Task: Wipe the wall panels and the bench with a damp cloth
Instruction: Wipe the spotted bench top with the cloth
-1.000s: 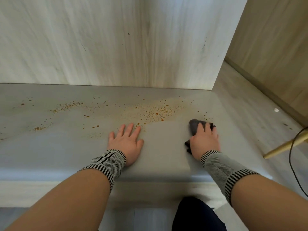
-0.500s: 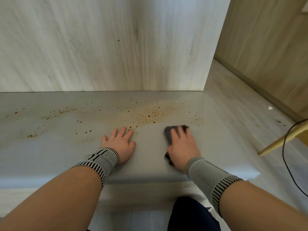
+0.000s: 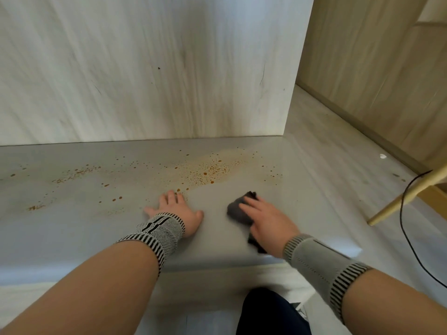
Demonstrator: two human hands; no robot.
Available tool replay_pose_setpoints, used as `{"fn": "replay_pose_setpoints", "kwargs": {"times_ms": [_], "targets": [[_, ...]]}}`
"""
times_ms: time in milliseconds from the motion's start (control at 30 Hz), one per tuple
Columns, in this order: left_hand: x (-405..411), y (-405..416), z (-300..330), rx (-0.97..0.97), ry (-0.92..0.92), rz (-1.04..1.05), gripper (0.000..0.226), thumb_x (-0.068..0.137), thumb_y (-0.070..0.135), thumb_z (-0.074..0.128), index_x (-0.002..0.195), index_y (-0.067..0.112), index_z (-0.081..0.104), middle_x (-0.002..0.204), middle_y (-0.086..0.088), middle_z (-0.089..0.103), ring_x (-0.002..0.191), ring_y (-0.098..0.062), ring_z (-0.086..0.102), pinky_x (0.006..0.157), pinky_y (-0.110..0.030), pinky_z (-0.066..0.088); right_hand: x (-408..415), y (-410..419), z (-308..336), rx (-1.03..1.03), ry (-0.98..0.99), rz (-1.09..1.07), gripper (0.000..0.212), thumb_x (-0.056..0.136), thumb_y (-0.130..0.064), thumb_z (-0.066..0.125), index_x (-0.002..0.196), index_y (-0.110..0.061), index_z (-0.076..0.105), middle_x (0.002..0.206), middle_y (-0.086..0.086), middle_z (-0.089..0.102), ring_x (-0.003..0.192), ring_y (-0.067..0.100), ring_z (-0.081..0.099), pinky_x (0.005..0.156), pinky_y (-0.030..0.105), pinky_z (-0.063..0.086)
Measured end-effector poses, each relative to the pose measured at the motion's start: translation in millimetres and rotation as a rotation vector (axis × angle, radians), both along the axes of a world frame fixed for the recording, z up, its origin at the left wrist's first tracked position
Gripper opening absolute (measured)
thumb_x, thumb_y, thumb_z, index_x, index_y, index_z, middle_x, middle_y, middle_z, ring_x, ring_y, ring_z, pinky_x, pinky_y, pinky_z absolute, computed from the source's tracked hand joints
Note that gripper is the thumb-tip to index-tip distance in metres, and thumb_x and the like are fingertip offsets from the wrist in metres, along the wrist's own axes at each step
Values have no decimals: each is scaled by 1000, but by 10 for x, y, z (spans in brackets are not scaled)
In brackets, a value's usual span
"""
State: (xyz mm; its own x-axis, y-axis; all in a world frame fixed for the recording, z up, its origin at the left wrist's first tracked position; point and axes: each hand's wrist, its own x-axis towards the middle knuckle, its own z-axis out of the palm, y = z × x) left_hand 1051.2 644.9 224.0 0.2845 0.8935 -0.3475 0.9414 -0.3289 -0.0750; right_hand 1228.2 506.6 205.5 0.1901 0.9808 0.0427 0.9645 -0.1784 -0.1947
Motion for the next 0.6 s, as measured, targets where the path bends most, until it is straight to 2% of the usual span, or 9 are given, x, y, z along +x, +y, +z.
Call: {"fn": "replay_pose_setpoints", "kwargs": {"times_ms": [100,167,233,300,333,400,467,533,600], "targets": [[232,-87,92,47,-14,-184,77,99,26,43,157,15,-6,164,-9,-16,151,-32,-7,120,-58,7,380,-60,36,7,4,-456,55,90,-21,51,143,-13,38,154,5,30,142,30,24,113,40,27],[443,-203,80,-3,-63,-287,74,100,24,42,158,18,-4,165,-8,-14,152,-31,-7,121,-57,8,359,-66,49,-43,78,-628,61,91,-29,49,147,-12,30,156,8,24,144,34,17,116,44,24],[586,-306,-18,-56,-113,-283,69,103,42,32,158,20,-2,165,-5,-11,152,-28,-6,121,-57,8,275,-86,-44,-10,26,-433,64,91,-36,36,150,-13,25,158,8,20,145,34,14,118,43,21],[632,-332,-65,-53,-105,-259,69,102,50,24,158,20,-4,165,-5,-12,152,-27,-7,120,-58,6,351,-181,-59,17,-13,-223,59,93,-30,31,151,-16,26,160,5,20,147,28,15,119,37,17],[635,-334,-84,-58,-91,-260,70,102,51,24,158,21,-4,165,-5,-11,152,-27,-6,120,-59,7,484,-215,-54,6,9,-238,57,94,-24,39,150,-15,29,160,5,21,146,26,18,118,36,19],[631,-292,-33,-76,-76,-269,71,101,52,27,158,20,-1,166,-5,-9,152,-28,-5,119,-60,9,693,-233,25,3,72,-501,60,91,-21,51,147,-12,32,159,8,22,145,30,18,117,39,21],[648,-265,-2,-87,-72,-270,71,101,52,29,158,21,0,166,-5,-8,152,-28,-4,118,-62,10,698,-168,75,-43,115,-716,66,91,-27,54,149,-11,26,159,10,18,147,34,11,118,43,19],[667,-256,11,-96,-68,-268,71,101,51,30,158,21,1,166,-4,-8,152,-28,-4,118,-62,10,526,-52,36,-31,50,-544,70,91,-30,55,150,-11,23,159,10,18,147,34,9,119,42,17],[662,-247,11,-101,-71,-271,72,101,52,30,158,21,0,166,-4,-9,152,-28,-4,118,-60,10,411,-34,-34,14,32,-227,62,93,-20,48,151,-14,26,160,5,18,148,29,10,120,35,13]]}}
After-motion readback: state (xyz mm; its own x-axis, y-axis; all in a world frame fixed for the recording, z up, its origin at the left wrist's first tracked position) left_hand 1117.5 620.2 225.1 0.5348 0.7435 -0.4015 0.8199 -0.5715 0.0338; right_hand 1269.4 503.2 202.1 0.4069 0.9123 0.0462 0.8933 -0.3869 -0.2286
